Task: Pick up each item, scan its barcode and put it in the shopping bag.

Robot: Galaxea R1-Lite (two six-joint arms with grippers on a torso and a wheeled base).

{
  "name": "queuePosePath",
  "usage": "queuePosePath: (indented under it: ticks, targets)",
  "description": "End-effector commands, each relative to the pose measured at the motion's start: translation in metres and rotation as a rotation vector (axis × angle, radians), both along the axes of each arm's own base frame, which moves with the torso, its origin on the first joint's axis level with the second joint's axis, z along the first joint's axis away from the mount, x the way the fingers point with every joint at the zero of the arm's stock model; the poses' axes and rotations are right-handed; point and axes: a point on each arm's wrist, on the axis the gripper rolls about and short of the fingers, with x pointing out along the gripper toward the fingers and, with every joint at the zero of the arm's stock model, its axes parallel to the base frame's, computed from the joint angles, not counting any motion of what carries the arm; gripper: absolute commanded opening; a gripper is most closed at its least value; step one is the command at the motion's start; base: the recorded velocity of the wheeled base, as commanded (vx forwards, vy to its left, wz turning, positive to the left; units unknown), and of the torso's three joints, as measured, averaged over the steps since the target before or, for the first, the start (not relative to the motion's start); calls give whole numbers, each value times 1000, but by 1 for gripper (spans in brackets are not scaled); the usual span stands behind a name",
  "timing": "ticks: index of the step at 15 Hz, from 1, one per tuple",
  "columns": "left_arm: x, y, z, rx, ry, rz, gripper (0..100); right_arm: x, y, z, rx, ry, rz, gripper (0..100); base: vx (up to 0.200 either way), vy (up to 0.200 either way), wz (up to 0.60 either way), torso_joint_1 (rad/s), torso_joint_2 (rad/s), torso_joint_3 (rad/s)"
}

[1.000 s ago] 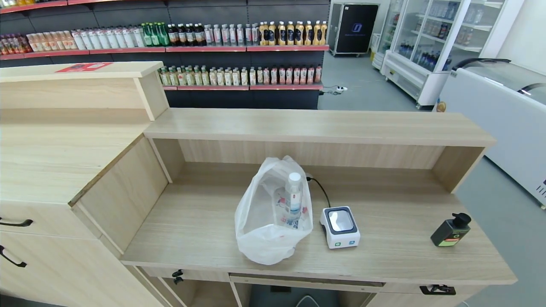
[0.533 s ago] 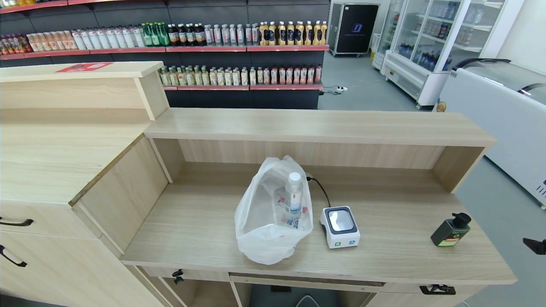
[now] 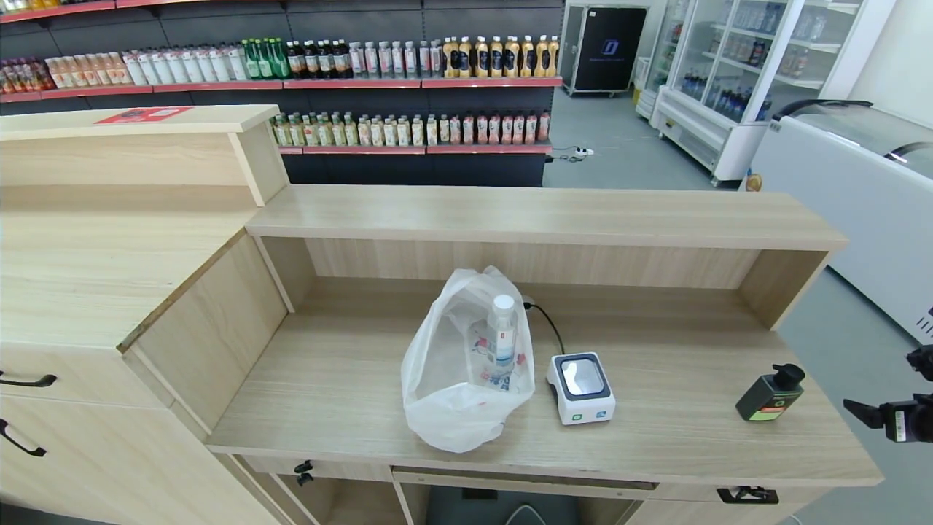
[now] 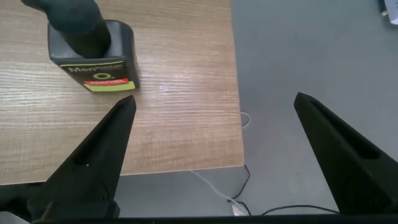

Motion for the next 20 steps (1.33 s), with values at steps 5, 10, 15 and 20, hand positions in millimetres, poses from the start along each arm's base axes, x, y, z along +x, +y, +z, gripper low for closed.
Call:
queuePosePath:
  ticks: [5, 10, 15, 20]
  targets:
    - [0, 0, 0, 0, 1, 1, 100, 35, 0, -18, -91, -46, 291, 100, 0, 0, 0, 0, 0, 0]
    - [0, 0, 0, 0, 1, 1, 100, 37, 6, -39, -190, -24, 480, 100, 0, 0, 0, 0, 0, 0]
    - [0, 0, 0, 0, -1, 1, 100, 45, 1, -47, -214, -8, 510, 100, 0, 0, 0, 0, 0, 0]
    - [0, 0, 0, 0, -1, 1, 100, 69, -2, -49, -201, -4, 542, 100, 0, 0, 0, 0, 0, 0]
